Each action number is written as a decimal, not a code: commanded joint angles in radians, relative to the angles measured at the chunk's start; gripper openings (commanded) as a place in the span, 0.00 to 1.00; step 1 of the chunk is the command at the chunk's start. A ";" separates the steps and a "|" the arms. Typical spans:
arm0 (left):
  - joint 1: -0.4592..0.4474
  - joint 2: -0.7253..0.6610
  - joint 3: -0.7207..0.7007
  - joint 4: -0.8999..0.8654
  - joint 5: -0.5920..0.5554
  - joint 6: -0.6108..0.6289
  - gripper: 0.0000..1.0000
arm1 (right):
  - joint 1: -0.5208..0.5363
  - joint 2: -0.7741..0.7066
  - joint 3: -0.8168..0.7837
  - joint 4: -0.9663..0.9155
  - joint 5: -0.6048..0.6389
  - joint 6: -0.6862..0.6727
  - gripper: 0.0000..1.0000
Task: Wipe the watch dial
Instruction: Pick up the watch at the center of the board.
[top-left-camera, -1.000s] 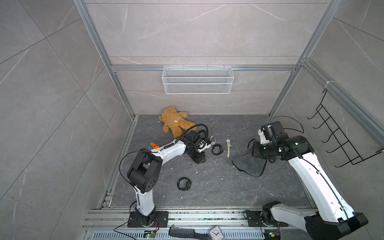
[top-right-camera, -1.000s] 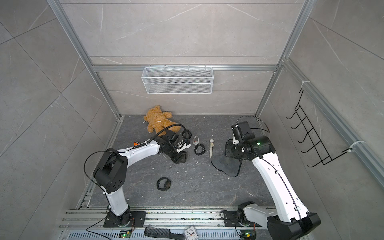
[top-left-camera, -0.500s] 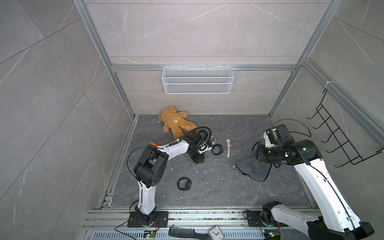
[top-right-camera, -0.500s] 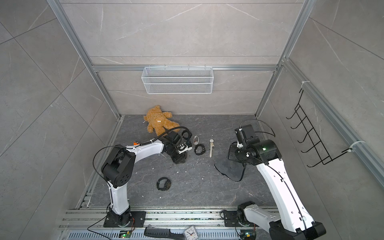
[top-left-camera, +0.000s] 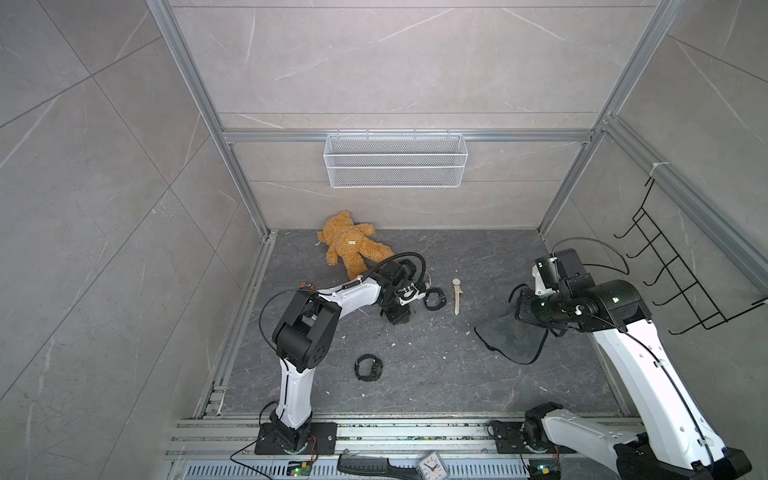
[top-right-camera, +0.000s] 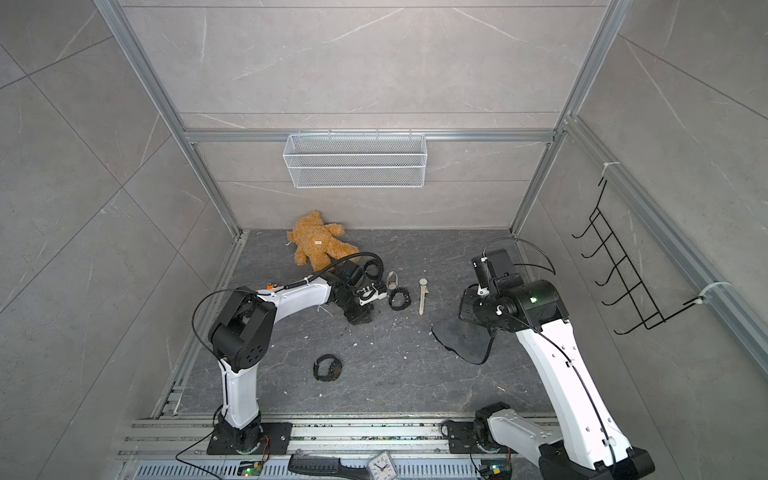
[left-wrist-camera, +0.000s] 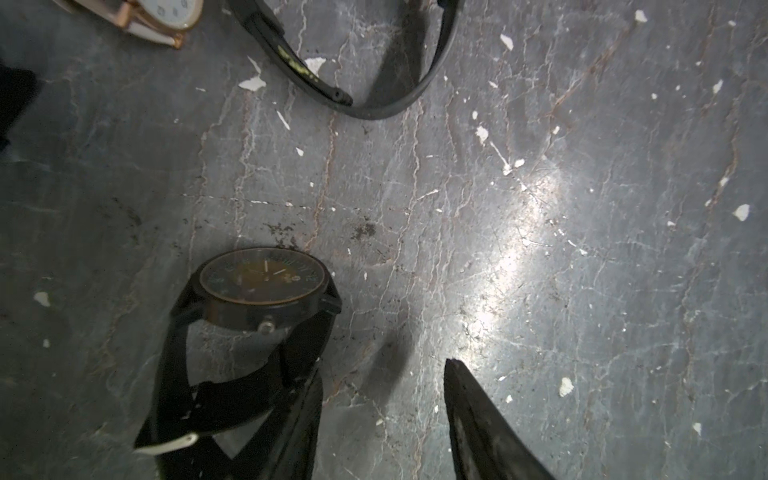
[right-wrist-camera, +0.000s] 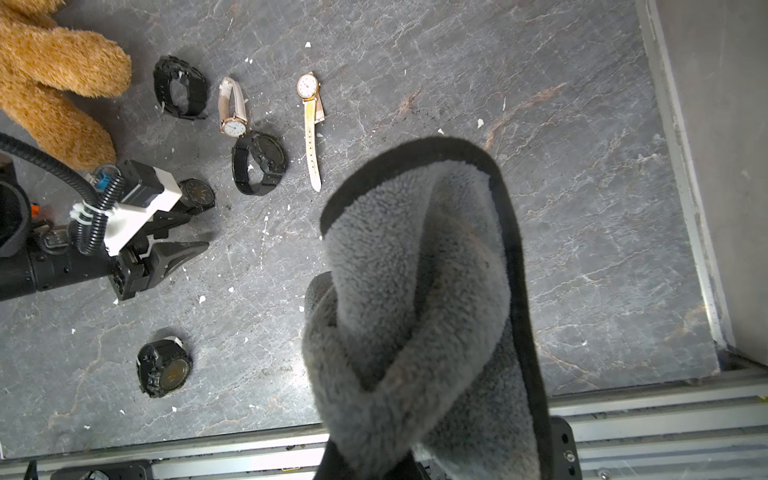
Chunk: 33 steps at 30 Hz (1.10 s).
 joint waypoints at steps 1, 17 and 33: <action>0.006 -0.037 0.021 0.002 -0.023 0.020 0.53 | -0.003 0.001 0.030 -0.009 0.020 0.018 0.00; 0.006 -0.084 0.043 -0.014 -0.019 0.024 0.54 | -0.004 0.031 0.057 0.000 0.031 0.010 0.00; 0.035 -0.020 0.057 0.032 -0.016 0.037 0.56 | -0.003 0.051 0.098 -0.016 0.038 -0.016 0.00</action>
